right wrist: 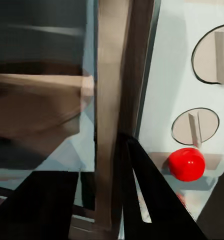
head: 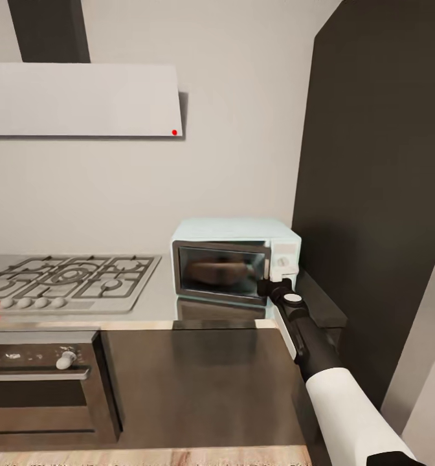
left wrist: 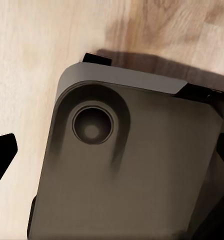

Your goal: In the kitchen, take the popcorn bag from the countertop, put it into the microwave, and heat it until the popcorn is cooked so the cooked popcorn ends up inside the bag.

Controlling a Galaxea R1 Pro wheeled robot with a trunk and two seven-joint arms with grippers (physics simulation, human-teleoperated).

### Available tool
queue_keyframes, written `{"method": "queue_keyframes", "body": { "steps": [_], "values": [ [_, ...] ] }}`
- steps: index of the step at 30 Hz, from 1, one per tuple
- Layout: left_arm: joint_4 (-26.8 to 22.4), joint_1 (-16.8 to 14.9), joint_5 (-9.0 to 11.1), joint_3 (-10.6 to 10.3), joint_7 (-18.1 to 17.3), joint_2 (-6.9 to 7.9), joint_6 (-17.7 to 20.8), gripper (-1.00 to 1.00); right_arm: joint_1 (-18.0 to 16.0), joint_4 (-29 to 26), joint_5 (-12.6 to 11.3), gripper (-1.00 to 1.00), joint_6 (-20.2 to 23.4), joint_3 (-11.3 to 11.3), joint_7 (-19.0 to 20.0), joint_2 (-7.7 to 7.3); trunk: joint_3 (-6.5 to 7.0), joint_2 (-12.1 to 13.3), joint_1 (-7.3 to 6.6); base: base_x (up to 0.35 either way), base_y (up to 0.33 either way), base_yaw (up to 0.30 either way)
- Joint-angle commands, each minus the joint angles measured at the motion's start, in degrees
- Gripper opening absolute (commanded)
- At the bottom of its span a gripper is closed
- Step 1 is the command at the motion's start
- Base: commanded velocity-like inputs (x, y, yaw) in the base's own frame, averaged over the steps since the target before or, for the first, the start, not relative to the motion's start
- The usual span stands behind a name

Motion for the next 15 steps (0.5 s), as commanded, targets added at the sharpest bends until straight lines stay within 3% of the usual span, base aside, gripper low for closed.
{"method": "queue_keyframes", "body": {
  "steps": [1,15],
  "values": [
    [-0.1,0.0,0.2,0.2,0.0,-0.02,-0.1,1.0,0.0,0.1,0.0,-1.0,0.5,0.2,-1.2,-0.07,-0.08,0.0,-0.02,-0.12,0.0,0.0],
    [-0.1,0.0,0.2,0.2,0.0,0.04,-0.1,1.0,0.0,0.1,0.0,-1.0,0.5,0.2,-1.2,-0.07,-0.08,0.0,-0.02,-0.111,0.0,0.0]
  ]
}}
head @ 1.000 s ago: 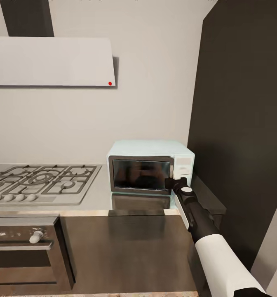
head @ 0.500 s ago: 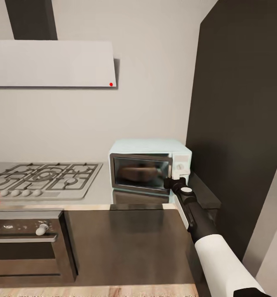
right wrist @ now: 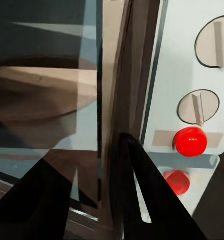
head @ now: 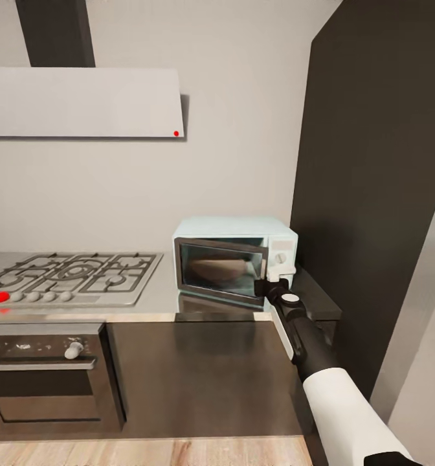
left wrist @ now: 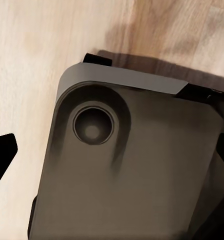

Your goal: In the kitchen, take the popcorn bag from the countertop, put it into the microwave, and heat it until the popcorn is cooked so the cooked popcorn ends up inside the bag.

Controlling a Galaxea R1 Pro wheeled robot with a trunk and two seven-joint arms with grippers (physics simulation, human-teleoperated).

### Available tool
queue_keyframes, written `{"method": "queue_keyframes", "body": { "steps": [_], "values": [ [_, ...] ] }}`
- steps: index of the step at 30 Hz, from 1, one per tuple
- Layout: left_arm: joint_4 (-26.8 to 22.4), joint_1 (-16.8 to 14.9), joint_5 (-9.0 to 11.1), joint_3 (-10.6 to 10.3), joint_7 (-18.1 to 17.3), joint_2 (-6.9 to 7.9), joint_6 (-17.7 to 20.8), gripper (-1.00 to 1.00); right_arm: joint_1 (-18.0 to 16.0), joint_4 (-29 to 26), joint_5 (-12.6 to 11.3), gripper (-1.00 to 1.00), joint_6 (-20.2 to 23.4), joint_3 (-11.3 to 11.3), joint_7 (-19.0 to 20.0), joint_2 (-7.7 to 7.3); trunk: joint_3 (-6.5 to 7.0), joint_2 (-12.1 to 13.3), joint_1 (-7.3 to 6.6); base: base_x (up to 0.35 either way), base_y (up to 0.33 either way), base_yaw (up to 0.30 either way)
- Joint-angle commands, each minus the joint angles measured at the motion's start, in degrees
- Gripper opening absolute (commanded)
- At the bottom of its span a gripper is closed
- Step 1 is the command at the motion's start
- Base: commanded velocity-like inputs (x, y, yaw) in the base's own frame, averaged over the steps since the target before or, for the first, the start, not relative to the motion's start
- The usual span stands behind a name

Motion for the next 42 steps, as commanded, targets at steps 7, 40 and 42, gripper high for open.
{"method": "queue_keyframes", "body": {
  "steps": [7,40,42],
  "values": [
    [-0.1,0.0,0.2,0.2,0.0,0.01,-0.1,1.0,-0.1,0.0,0.0,1.0,0.5,0.4,-1.8,-0.87,-0.07,-0.1,-0.01,-0.008,0.0,0.0],
    [-0.2,0.0,0.3,0.2,-0.3,0.0,-0.1,1.0,-0.1,0.0,0.0,1.0,5.7,0.0,-2.0,-3.26,-0.07,-0.1,-0.01,-0.107,0.0,0.0],
    [-0.2,0.0,0.3,0.2,-0.3,-0.03,-0.1,1.0,-0.1,0.0,-0.1,1.0,5.7,0.0,-2.1,-3.37,-0.07,-0.1,-0.01,0.0,0.0,0.0]
  ]
}}
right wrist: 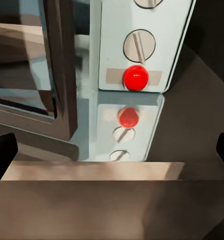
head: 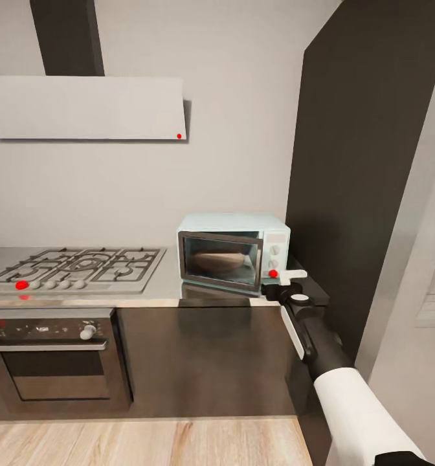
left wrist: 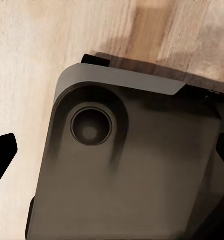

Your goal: In the kitchen, take the popcorn bag from the countertop, put it into the microwave, and heat it until the popcorn is cooked so the cooked popcorn ends up inside the bag.

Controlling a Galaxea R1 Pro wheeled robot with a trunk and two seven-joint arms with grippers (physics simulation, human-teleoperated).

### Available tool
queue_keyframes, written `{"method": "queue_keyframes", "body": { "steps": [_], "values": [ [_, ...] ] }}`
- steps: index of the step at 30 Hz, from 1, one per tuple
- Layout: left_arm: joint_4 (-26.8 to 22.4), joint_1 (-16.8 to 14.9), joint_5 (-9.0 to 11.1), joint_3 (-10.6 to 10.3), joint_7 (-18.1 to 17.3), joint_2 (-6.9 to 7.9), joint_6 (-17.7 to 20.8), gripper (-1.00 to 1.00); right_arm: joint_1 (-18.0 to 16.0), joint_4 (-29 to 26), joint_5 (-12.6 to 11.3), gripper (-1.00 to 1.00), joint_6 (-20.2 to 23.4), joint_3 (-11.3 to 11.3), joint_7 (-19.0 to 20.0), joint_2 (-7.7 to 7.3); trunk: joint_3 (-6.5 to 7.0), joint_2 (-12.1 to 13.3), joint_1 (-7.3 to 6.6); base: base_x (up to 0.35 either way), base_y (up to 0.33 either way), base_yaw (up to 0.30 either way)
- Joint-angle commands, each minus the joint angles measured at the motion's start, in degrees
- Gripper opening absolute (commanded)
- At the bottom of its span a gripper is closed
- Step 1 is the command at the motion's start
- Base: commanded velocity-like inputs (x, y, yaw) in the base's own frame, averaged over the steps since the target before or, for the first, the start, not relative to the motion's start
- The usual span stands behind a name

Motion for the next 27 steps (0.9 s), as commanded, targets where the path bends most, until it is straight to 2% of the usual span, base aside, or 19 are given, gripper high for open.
{"method": "queue_keyframes", "body": {
  "steps": [1,7,10,16,21,27],
  "values": [
    [-0.1,0.0,0.2,0.2,0.0,-0.02,-0.1,1.0,0.0,-0.1,0.4,1.0,0.4,0.1,-0.2,-0.1,-0.06,0.0,0.0,0.0,0.0,0.0],
    [-0.1,0.0,0.2,0.2,0.0,-0.06,-0.1,1.0,0.0,-0.1,0.3,1.0,0.2,0.1,-1.1,-1.78,-0.06,0.0,0.0,0.0,0.0,0.0],
    [-0.2,0.2,0.3,0.4,-0.1,-0.04,0.0,1.0,-0.1,-0.5,0.6,1.0,1.1,-0.1,-1.5,-1.05,-0.06,0.0,0.0,0.0,0.0,0.0],
    [-0.3,0.2,0.3,0.5,0.0,-0.12,0.0,1.0,-0.1,-1.6,0.5,1.0,0.7,-0.2,-2.8,-1.72,-0.06,0.0,0.0,0.0,0.0,0.0],
    [-0.2,0.2,0.3,0.4,-0.1,-0.07,0.0,1.0,0.2,-3.1,-0.4,1.0,-0.8,-1.9,-2.5,-1.85,-0.06,0.0,0.0,0.059,0.0,0.0],
    [-0.2,0.2,0.3,0.4,-0.1,0.02,0.0,1.0,0.2,-4.6,-0.6,1.0,-2.7,-3.8,-2.3,-2.0,-0.06,0.0,0.0,0.246,0.0,0.0]
  ]
}}
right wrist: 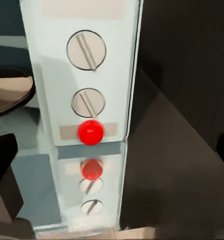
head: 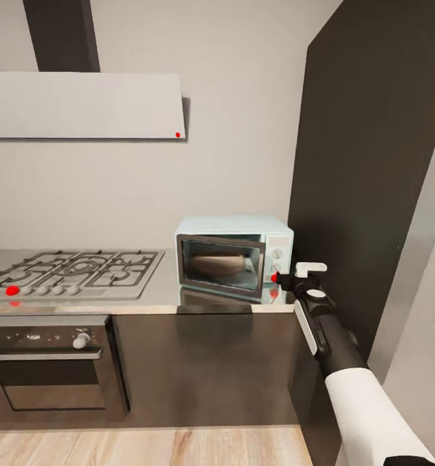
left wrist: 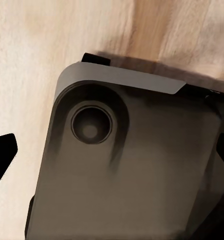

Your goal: In the kitchen, take the popcorn bag from the countertop, put it into the microwave, and heat it until the popcorn is cooked so the cooked popcorn ends up inside the bag.

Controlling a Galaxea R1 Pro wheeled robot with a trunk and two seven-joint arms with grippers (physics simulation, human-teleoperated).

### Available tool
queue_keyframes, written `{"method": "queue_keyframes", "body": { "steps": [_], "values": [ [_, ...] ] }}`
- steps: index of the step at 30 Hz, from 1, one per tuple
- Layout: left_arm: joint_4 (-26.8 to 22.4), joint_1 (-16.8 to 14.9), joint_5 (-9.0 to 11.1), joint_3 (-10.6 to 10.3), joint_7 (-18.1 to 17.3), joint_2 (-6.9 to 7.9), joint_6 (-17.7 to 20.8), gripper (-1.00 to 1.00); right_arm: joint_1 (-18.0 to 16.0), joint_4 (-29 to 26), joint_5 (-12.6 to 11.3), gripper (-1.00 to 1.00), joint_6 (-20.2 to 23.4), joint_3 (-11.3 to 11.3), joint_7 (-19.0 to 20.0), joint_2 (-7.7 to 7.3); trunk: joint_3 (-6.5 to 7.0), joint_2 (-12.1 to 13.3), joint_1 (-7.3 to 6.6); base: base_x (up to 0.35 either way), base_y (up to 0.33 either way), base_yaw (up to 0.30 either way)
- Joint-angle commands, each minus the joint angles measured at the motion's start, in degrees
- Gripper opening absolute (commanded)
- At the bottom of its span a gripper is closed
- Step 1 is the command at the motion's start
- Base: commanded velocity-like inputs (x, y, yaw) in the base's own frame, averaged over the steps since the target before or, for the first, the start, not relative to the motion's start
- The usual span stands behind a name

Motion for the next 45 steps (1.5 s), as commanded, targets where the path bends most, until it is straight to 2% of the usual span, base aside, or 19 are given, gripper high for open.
{"method": "queue_keyframes", "body": {
  "steps": [1,10,15,31,34,37,41,43,45],
  "values": [
    [-0.1,0.0,0.2,0.2,0.0,-0.01,-0.1,1.0,0.0,0.0,0.3,1.0,-0.3,-0.8,0.0,0.02,-0.06,0.0,0.03,0.313,0.0,0.0],
    [-0.1,0.0,0.2,0.2,0.0,-0.01,-0.1,1.0,0.0,0.1,0.3,1.0,-0.5,-0.8,0.2,-0.18,-0.06,0.0,0.03,0.319,0.0,0.0],
    [-0.1,0.0,0.2,0.2,0.0,-0.01,-0.1,1.0,0.0,0.1,0.9,1.0,-0.5,-0.8,1.6,-0.19,-0.06,0.0,0.03,0.289,0.0,0.0],
    [-0.2,0.0,0.2,0.2,0.0,-0.01,-0.1,1.0,0.0,0.2,0.7,1.0,-0.1,-0.7,2.2,-0.2,-0.06,0.0,0.03,0.07,0.0,0.0],
    [-0.1,0.0,0.2,0.2,0.0,-0.01,-0.1,1.0,0.0,0.4,0.7,1.0,-0.1,-0.7,5.9,-0.29,-0.06,0.0,0.03,0.001,0.0,0.0],
    [-0.1,0.0,0.2,0.2,0.0,-0.08,-0.1,1.0,0.0,0.5,0.7,1.0,-0.5,-0.7,12.8,-0.42,-0.06,0.0,0.03,0.0,0.0,0.0],
    [-0.1,0.0,0.2,0.2,0.0,-0.09,-0.1,1.0,0.0,0.6,0.7,1.0,-0.5,-0.8,16.0,-0.77,-0.06,0.0,0.03,0.0,0.0,0.0],
    [-0.1,0.0,0.2,0.2,0.0,-0.08,-0.1,1.0,0.0,0.6,0.5,1.0,-0.6,-0.8,17.1,-1.33,-0.06,0.0,0.03,0.0,0.0,0.0],
    [-0.1,0.0,0.2,0.2,0.0,-0.06,-0.1,1.0,0.0,0.6,0.3,1.0,-0.6,-0.8,19.9,-2.68,-0.06,0.0,0.03,0.0,0.0,0.0]
  ]
}}
